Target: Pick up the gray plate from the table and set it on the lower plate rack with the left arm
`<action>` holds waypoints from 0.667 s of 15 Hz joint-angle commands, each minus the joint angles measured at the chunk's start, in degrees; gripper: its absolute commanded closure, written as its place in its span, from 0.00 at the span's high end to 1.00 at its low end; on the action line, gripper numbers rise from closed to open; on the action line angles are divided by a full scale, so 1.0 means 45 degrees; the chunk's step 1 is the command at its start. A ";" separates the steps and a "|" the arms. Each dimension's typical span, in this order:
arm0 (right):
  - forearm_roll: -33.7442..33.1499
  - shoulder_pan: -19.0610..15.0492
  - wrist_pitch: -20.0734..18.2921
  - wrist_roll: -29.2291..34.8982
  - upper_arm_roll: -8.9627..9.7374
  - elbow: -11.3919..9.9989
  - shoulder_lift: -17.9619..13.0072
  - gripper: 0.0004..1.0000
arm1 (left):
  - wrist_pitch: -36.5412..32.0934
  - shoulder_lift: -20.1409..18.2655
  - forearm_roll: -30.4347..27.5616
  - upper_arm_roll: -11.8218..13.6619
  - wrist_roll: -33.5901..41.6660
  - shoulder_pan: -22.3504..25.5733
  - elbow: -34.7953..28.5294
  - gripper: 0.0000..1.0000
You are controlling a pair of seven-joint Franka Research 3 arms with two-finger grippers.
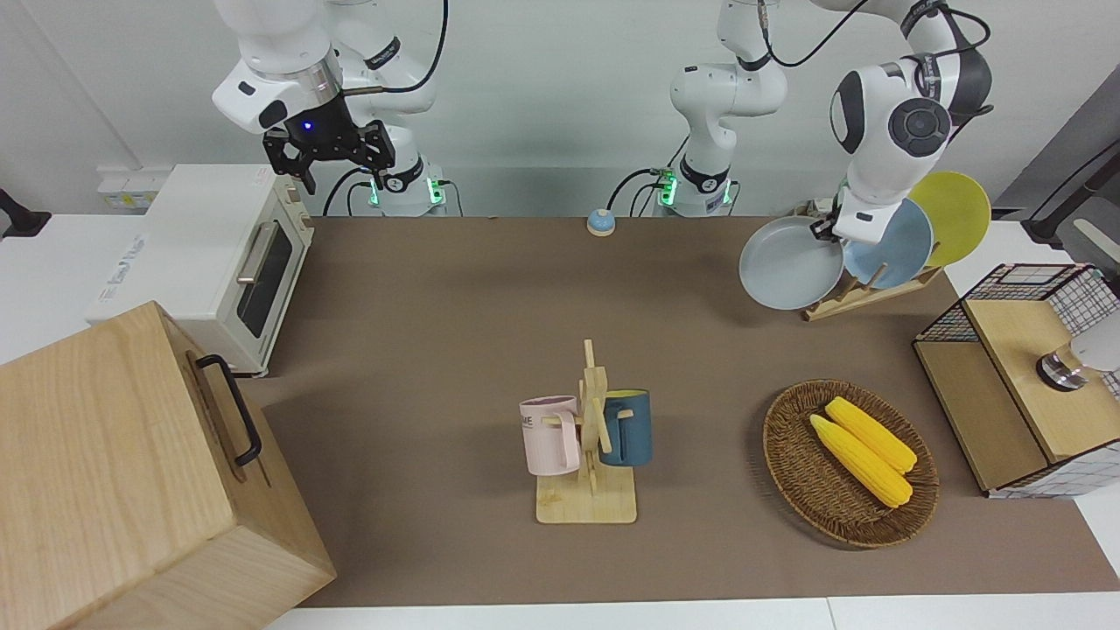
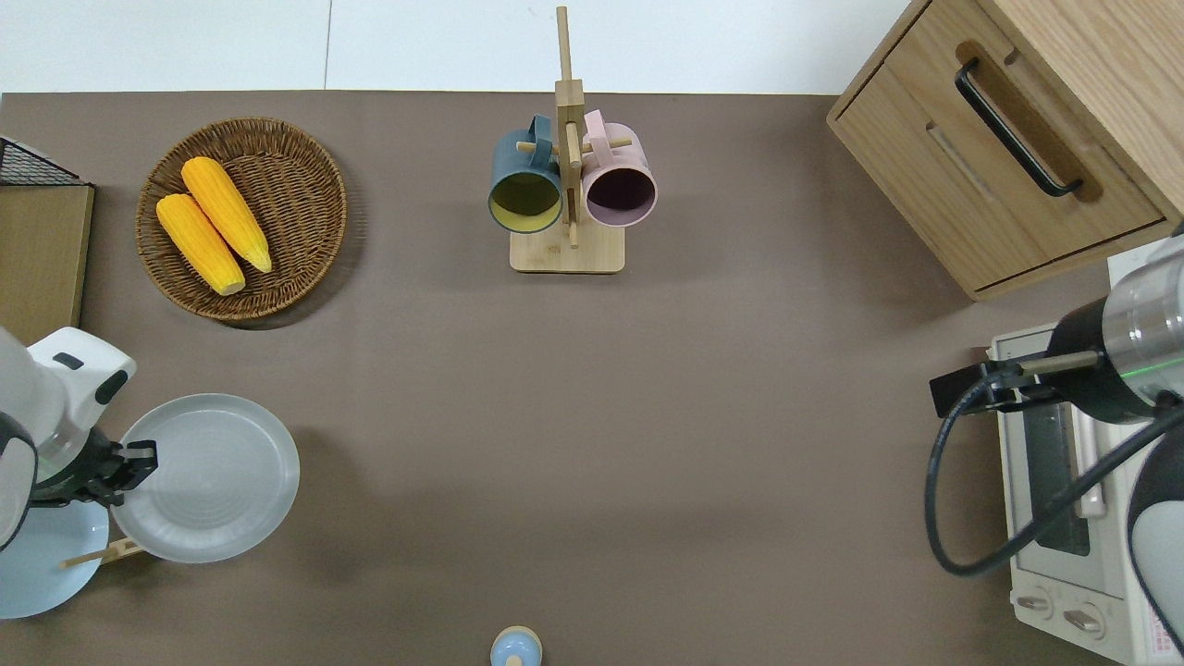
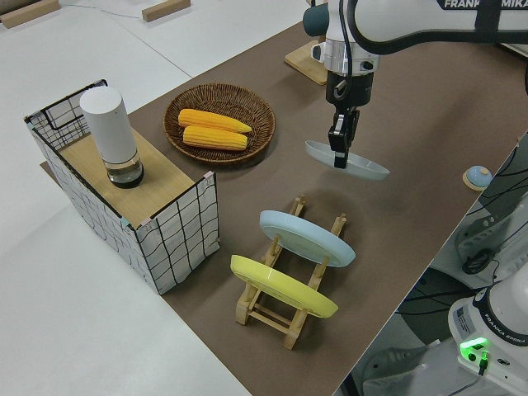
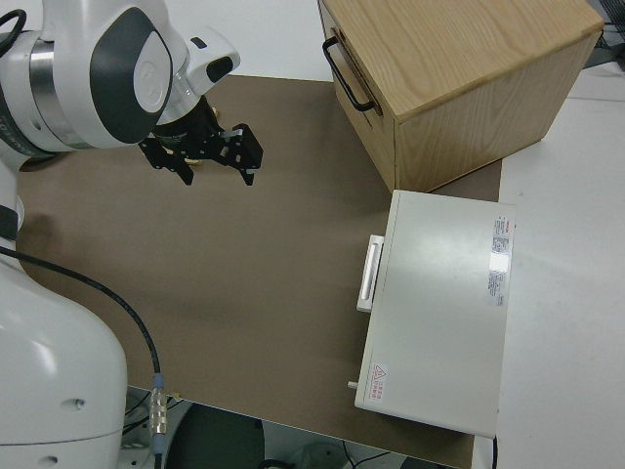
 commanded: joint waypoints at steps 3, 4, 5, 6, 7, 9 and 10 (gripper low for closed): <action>0.0046 -0.0188 -0.0192 -0.0041 0.0084 0.0077 -0.0060 0.99 | -0.1689 0.0060 0.3769 -0.0381 -0.0762 -0.0526 0.0339 0.00; 0.0046 -0.0188 -0.0192 -0.0041 0.0084 0.0077 -0.0060 0.99 | -0.1865 0.0119 0.4159 -0.0381 -0.0936 -0.0526 0.0300 0.00; 0.0046 -0.0188 -0.0192 -0.0041 0.0084 0.0077 -0.0060 0.99 | -0.1924 0.0177 0.4665 -0.0401 -0.1151 -0.0545 0.0183 0.00; 0.0046 -0.0188 -0.0192 -0.0041 0.0084 0.0077 -0.0060 0.99 | -0.1964 0.0255 0.5251 -0.0498 -0.1308 -0.0584 0.0008 0.00; 0.0046 -0.0188 -0.0192 -0.0041 0.0084 0.0077 -0.0060 0.99 | -0.2022 0.0353 0.5720 -0.0673 -0.1387 -0.0642 -0.0168 0.00; 0.0046 -0.0188 -0.0192 -0.0041 0.0084 0.0077 -0.0060 0.99 | -0.2101 0.0451 0.5940 -0.0811 -0.1697 -0.0643 -0.0325 0.00; 0.0046 -0.0188 -0.0192 -0.0041 0.0084 0.0077 -0.0060 0.99 | -0.2101 0.0587 0.5940 -0.0811 -0.1951 -0.0643 -0.0345 0.00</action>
